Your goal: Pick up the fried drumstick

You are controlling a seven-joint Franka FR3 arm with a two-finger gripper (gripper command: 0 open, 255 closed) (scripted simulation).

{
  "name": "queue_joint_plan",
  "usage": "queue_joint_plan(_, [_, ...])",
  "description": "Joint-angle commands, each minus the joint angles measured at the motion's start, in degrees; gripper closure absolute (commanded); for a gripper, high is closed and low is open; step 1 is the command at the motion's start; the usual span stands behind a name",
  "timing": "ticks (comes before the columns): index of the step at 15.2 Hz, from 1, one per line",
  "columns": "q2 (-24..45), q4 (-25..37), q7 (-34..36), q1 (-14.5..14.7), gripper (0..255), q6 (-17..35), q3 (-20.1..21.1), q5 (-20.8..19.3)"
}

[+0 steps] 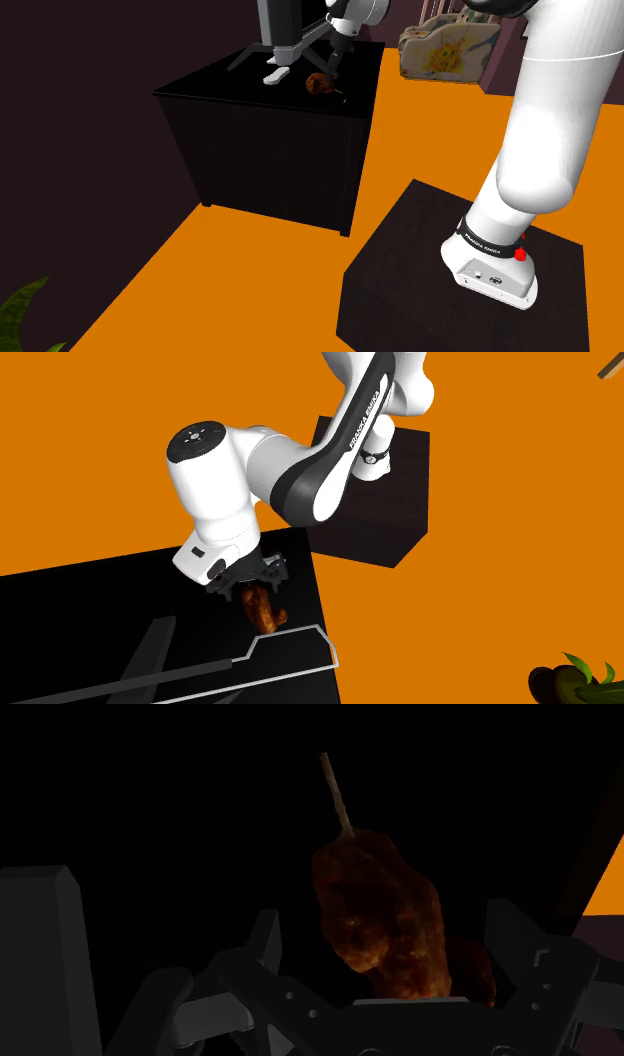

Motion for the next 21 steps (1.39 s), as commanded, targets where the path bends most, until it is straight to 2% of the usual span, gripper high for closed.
queue_joint_plan(1, [0.27, -1.21, -0.63, -0.06, 0, 1.40, 0.11, 0.48])
queue_joint_plan(3, [0.40, -1.49, -0.79, -0.07, 0, 1.78, 0.15, 0.63])
queue_joint_plan(4, [0.44, -1.49, -0.82, -0.08, 255, 1.82, 0.16, 0.66])
queue_joint_plan(13, [0.40, -1.49, -0.79, -0.07, 255, 1.77, 0.15, 0.63])
queue_joint_plan(21, [-1.07, 2.76, 1.23, 0.03, 255, -3.56, -0.35, -1.18])
